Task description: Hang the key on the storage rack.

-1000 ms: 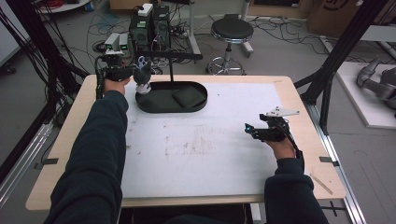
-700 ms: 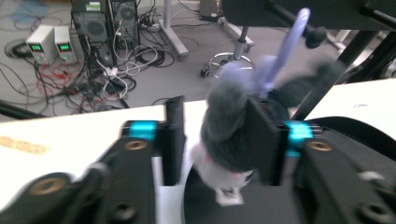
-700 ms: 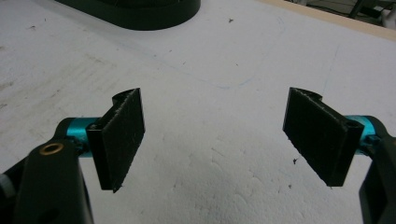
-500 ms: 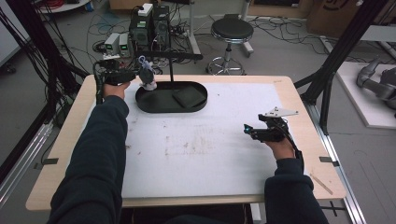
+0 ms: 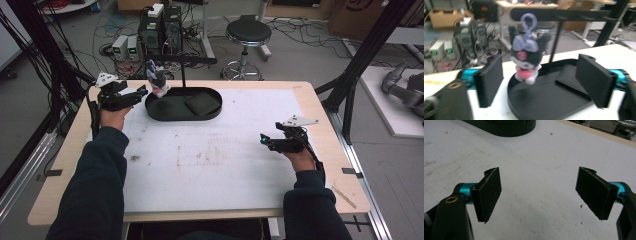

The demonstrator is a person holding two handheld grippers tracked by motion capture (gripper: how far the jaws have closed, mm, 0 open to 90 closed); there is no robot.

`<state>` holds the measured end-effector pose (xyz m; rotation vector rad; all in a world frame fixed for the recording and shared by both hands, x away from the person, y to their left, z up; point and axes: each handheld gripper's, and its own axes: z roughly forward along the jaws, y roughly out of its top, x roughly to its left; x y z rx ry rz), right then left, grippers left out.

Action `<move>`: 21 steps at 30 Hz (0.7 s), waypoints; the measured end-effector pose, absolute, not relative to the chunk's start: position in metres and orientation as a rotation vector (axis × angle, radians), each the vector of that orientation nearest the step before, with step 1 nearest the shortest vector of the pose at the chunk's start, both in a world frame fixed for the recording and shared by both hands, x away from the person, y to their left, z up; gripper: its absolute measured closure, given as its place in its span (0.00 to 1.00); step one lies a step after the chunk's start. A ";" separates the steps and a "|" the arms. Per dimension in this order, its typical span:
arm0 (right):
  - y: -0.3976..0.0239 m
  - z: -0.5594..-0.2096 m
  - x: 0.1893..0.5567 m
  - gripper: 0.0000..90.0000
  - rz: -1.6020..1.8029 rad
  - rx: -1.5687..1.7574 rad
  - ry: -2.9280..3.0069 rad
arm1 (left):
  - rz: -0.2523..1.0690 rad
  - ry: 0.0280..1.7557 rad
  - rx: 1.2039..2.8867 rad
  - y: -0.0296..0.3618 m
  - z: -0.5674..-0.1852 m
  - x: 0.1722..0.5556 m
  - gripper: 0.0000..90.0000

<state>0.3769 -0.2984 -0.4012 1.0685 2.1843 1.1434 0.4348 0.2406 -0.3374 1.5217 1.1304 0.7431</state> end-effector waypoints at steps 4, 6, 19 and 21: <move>-0.299 -0.400 0.375 0.23 1.148 1.042 2.171 | 0.758 1.044 1.528 0.238 -0.336 0.409 0.21; -0.298 -0.400 0.374 0.23 1.114 1.014 2.184 | 0.756 1.023 1.526 0.238 -0.338 0.398 0.21; -0.307 -0.398 0.368 0.23 1.081 0.990 2.179 | 0.738 1.000 1.543 0.234 -0.367 0.348 0.21; -0.308 -0.398 0.367 0.23 1.080 0.993 2.173 | 0.738 0.992 1.546 0.233 -0.370 0.344 0.21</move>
